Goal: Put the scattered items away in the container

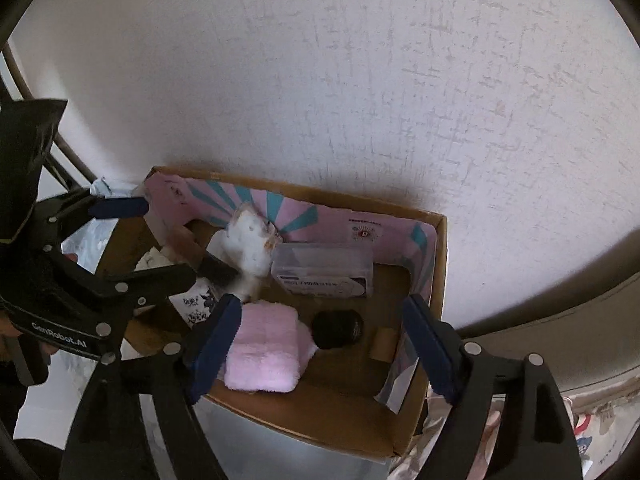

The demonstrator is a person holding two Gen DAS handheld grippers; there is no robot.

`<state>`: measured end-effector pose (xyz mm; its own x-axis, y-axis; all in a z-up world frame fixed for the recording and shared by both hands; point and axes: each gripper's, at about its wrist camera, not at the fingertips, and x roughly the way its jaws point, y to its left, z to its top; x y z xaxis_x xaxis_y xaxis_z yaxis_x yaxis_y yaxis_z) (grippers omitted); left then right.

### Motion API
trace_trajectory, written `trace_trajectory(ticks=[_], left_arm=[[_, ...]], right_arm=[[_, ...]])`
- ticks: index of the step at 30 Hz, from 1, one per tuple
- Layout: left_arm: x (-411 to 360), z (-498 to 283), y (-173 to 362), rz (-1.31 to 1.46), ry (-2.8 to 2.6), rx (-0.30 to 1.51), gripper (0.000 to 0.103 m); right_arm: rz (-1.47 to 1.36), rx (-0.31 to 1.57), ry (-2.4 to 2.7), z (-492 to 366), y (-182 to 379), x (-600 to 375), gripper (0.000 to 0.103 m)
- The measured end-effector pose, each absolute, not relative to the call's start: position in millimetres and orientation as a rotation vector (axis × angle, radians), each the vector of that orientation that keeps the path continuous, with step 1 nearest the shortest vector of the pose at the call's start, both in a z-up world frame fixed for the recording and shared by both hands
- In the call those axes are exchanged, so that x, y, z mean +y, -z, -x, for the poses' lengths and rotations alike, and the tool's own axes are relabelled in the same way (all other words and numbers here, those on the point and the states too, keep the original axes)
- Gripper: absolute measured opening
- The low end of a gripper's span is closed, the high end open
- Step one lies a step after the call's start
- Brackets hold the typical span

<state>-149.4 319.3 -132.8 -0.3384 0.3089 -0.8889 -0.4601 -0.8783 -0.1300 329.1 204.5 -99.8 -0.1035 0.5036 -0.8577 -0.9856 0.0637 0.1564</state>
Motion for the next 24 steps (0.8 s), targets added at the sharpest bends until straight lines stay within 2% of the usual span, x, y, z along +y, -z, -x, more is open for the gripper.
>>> trace_trajectory(ticks=[24], left_arm=[[283,122,82,1.341,-2.344,0.266,0.103]], right_arm=[[0.715,0.901,-1.381,-275,80,190,0.080]])
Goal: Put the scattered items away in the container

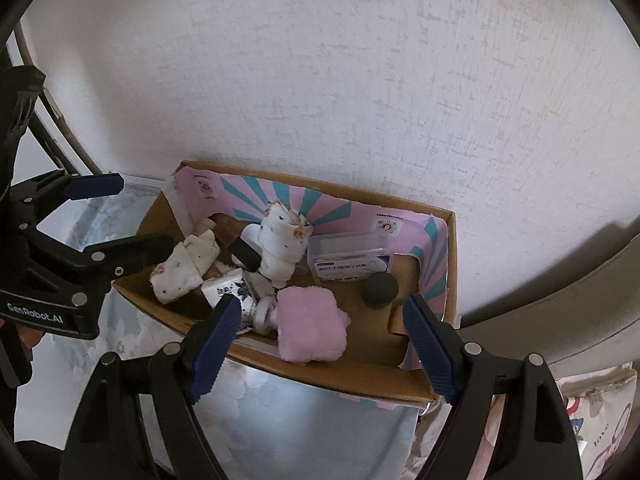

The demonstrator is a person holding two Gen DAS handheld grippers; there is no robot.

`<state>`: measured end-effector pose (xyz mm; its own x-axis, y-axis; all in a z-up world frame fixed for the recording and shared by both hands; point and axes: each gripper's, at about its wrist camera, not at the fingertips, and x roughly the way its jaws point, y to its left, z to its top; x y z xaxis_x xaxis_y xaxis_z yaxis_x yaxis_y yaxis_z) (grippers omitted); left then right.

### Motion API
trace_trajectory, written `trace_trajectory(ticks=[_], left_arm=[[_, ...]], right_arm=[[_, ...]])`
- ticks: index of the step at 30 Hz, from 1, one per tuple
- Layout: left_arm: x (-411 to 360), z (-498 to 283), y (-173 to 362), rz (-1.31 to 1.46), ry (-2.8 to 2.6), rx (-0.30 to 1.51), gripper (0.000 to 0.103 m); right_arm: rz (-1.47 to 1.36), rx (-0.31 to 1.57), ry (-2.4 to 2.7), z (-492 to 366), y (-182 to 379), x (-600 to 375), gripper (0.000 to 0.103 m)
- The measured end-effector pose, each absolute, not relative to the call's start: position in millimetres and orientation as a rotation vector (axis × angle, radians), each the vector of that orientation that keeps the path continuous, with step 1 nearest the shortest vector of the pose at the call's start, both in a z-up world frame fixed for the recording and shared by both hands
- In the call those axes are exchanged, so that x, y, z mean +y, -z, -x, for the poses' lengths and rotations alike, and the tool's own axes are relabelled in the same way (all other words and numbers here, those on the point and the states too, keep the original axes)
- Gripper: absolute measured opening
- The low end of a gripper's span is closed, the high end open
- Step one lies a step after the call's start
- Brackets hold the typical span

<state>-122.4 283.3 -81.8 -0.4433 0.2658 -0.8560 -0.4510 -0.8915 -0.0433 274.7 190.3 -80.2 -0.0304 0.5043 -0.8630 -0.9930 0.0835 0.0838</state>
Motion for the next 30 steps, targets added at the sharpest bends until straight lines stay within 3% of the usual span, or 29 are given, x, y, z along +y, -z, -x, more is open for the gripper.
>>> trace_trajectory(ticks=[18,30], left_arm=[[257,107,49,1.279,-2.414,0.225,0.103],[196,83,17,1.230,-2.582,0.121,0.103]], right_arm=[[0.702,0.874,-1.333,-248,60,175,0.080],[0.698,0.939,-1.245,-215,51,168,0.080]])
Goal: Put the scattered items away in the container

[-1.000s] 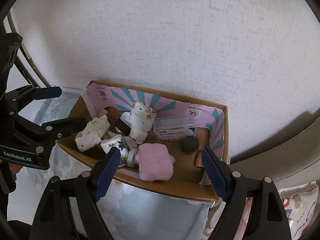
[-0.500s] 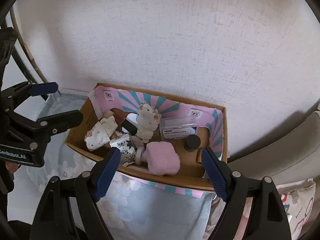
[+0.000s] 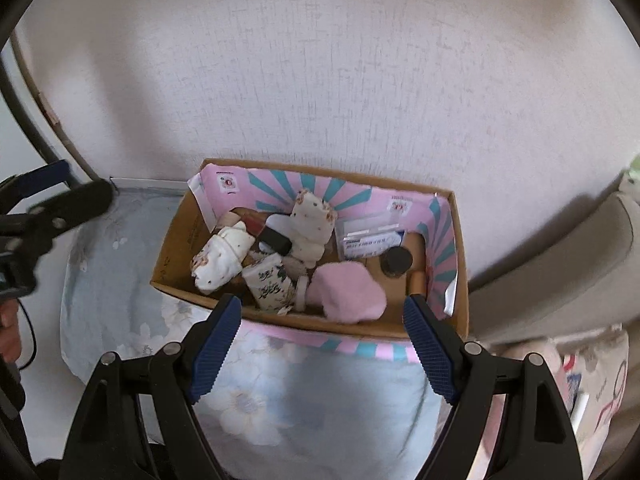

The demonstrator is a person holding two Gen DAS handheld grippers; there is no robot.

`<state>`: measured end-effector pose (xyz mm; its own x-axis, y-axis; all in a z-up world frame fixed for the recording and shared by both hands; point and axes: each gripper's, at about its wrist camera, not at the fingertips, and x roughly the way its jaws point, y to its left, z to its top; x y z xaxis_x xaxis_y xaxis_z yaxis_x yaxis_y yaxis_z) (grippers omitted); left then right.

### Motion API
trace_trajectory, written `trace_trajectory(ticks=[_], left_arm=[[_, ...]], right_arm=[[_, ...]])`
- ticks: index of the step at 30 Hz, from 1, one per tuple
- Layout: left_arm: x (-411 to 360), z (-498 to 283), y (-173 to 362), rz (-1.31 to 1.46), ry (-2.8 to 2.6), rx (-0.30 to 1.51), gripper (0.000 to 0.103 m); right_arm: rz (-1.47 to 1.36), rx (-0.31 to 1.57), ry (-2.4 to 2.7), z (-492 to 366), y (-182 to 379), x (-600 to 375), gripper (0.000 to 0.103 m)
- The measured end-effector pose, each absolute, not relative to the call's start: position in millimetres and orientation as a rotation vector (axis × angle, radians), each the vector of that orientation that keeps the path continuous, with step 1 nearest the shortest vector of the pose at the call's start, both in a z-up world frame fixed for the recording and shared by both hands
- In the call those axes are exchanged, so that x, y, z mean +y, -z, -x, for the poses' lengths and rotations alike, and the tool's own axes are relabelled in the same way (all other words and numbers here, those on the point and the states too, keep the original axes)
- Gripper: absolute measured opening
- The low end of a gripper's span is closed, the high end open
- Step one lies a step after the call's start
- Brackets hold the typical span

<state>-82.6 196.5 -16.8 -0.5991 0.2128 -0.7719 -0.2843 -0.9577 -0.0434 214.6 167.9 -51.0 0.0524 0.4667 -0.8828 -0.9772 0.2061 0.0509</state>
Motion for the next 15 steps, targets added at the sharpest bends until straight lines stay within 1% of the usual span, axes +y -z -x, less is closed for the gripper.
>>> trace_trajectory(ticks=[7,15], left_arm=[[157,62,-4,1.205,-2.715,0.090,0.103],[128,41,-21,1.163,-2.764,0.068,0.103]], right_arm=[[0.634,0.979,-1.192,-194,38,158,0.080],[0.566,0.905,-1.186,-162,9,146,0.080]])
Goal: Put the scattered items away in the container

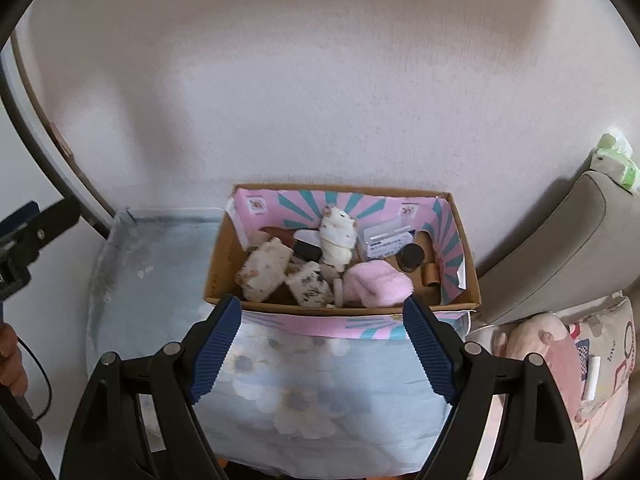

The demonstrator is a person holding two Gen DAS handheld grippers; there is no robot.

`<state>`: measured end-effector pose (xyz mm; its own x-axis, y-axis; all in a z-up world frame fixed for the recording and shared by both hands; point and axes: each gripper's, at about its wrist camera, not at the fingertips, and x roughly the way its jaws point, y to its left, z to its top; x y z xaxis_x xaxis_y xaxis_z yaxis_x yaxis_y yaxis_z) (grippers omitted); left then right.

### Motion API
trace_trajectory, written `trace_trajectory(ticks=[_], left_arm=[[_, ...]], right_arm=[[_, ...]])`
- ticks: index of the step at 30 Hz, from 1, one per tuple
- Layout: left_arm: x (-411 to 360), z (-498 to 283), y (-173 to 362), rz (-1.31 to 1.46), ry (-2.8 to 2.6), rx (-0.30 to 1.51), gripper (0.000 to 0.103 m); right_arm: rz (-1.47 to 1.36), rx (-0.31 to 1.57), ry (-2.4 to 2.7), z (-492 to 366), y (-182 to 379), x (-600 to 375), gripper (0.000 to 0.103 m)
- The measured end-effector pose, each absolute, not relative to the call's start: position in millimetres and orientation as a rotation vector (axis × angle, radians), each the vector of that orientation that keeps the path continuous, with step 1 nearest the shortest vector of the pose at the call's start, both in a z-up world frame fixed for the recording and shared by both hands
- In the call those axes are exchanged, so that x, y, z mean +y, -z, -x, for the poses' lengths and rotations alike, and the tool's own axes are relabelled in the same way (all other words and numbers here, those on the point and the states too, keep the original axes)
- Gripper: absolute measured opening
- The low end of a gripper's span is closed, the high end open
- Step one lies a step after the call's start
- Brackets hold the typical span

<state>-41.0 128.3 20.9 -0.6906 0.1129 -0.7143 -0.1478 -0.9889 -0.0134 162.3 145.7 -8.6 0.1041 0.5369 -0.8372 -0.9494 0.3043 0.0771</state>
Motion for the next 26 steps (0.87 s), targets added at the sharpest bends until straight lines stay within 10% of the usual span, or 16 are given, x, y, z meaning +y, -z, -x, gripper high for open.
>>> trace_trajectory(ticks=[26], left_arm=[[114,15,-8,1.204,-2.729,0.000,0.103]], right_arm=[[0.525,0.856,-1.157,-124,0,123,0.080]])
